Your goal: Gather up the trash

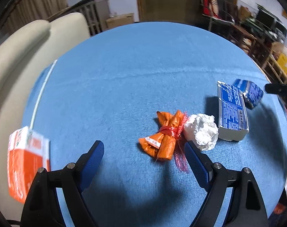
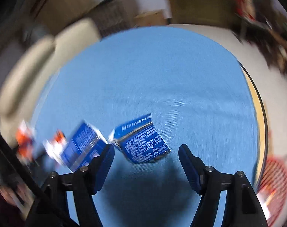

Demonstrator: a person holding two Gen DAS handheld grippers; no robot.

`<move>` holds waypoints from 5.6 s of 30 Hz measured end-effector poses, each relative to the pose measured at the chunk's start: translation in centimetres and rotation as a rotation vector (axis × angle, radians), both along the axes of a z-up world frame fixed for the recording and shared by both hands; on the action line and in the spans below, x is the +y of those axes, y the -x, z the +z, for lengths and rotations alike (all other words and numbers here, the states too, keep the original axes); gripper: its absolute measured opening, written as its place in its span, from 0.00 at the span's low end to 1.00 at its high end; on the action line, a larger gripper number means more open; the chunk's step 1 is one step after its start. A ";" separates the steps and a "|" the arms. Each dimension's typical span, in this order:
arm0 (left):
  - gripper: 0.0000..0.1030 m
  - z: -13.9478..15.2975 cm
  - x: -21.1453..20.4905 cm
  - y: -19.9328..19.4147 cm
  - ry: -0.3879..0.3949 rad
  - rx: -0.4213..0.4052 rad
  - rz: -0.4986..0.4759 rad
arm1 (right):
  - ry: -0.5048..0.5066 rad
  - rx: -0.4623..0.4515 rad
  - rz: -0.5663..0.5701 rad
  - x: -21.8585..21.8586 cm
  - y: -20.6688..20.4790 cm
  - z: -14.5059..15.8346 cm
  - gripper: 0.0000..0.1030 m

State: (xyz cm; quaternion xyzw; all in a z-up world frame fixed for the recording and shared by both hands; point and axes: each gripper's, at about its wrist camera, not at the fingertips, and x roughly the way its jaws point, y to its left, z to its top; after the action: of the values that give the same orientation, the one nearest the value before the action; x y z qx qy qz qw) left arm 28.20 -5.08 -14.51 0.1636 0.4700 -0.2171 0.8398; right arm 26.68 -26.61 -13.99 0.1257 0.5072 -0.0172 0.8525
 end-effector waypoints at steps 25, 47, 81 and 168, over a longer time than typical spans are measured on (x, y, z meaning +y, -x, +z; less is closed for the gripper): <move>0.35 -2.9 -2.0 -7.3 0.031 0.097 -0.108 | 0.094 0.064 0.157 0.5 -5.4 -4.4 0.77; 0.30 1.1 0.6 0.1 0.076 -0.045 0.170 | 0.057 -0.054 0.018 1.1 2.5 -2.9 0.65; 0.30 13.7 -2.6 17.4 0.062 -0.407 0.189 | -0.090 -0.354 0.086 6.2 21.2 9.9 0.65; 0.32 12.4 -7.6 19.6 0.001 -0.389 0.049 | -0.196 -0.329 0.019 3.3 22.7 8.4 0.65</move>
State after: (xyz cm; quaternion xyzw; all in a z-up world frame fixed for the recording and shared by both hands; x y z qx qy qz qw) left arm 8.58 -12.66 -2.07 0.1906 0.3024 -0.1608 0.9200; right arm 3.99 -23.28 -5.60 0.2046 0.3614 0.0610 0.9076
